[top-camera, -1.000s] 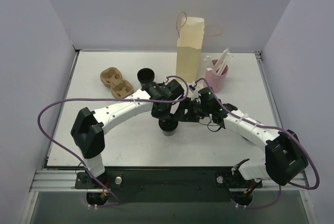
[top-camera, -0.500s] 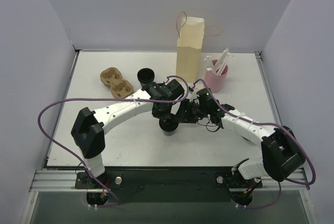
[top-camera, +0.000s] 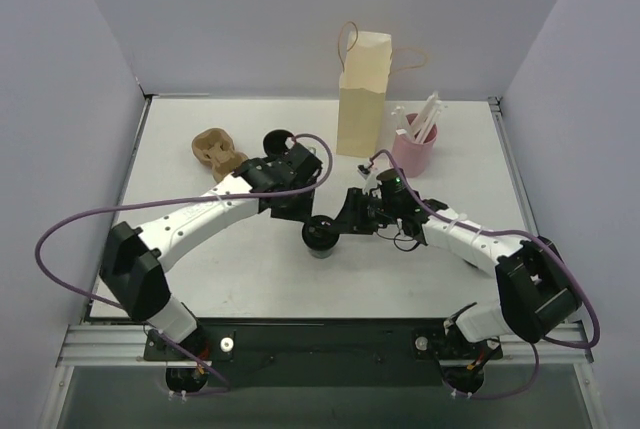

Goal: Pack the takeout coffee

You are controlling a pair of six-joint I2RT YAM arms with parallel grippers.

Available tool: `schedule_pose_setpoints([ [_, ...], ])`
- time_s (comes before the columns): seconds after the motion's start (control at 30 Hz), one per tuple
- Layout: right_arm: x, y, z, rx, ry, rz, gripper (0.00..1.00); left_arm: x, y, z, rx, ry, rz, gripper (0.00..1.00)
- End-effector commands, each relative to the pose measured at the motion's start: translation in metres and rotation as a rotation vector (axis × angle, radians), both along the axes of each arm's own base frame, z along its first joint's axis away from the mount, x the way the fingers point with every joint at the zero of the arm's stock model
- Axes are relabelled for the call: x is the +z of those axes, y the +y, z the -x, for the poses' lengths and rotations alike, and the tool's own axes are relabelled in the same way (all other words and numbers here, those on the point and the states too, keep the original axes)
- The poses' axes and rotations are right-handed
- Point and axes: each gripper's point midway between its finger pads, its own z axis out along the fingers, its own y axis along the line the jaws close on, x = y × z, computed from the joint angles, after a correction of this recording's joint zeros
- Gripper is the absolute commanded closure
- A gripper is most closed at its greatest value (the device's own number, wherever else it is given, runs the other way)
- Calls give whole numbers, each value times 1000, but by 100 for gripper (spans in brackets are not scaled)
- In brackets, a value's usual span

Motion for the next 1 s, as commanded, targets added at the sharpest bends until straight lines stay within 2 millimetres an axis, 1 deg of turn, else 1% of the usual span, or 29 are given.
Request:
schedule_pose_setpoints([
  [0.0, -25, -9, 5, 12, 24, 67, 71, 10, -1, -5, -43, -32, 248, 48],
  [0.03, -25, -9, 5, 14, 28, 65, 71, 9, -2, -4, -56, -30, 287, 48],
  [0.07, -26, -9, 5, 15, 28, 66, 71, 16, -4, -2, -74, -45, 344, 46],
  [0.1, -26, -8, 5, 15, 31, 66, 71, 6, -10, 5, -104, -15, 420, 46],
  [0.13, -25, -8, 5, 14, 35, 62, 71, 8, -8, 1, -102, -15, 475, 44],
  [0.17, -25, -8, 5, 10, 33, 63, 71, 11, -9, 2, -110, -26, 520, 44],
  [0.2, -24, -7, 5, 8, 35, 61, 71, 16, -14, -4, -111, -54, 571, 43],
  [0.23, -24, -8, 5, 2, 35, 59, 71, 9, -11, -1, -109, -39, 582, 42],
  [0.27, -24, -7, 5, -1, 38, 55, 71, 9, -12, -1, -114, -45, 594, 41],
  [0.3, -22, -7, 5, -3, 38, 50, 71, 13, -16, -5, -124, -69, 618, 41],
  [0.33, -23, -6, 5, -2, 41, 50, 71, 9, -17, -3, -132, -58, 627, 40],
  [0.37, -21, -5, 5, -5, 42, 40, 71, 12, -21, -5, -145, -76, 648, 39],
  [0.5, -21, -3, 4, -14, 46, 24, 71, 8, -25, -7, -148, -80, 674, 38],
  [0.63, -23, -1, 5, -11, 52, 22, 71, -2, -28, -8, -155, -64, 667, 38],
  [0.73, -25, -3, 5, -17, 55, 26, 72, 0, -26, -8, -154, -70, 665, 38],
  [0.8, -25, -3, 5, -23, 55, 27, 72, 1, -21, -12, -121, -96, 645, 38],
  [0.83, -25, -3, 5, -28, 58, 25, 72, 5, -16, -14, -104, -119, 636, 38],
  [0.87, -25, -3, 5, -32, 59, 23, 73, 4, -11, -14, -74, -116, 613, 38],
  [0.9, -25, -3, 5, -35, 63, 22, 73, 6, -3, -21, -28, -151, 581, 38],
  [0.97, -24, -2, 4, -46, 72, 13, 73, 19, 3, -22, 10, -191, 594, 38],
])
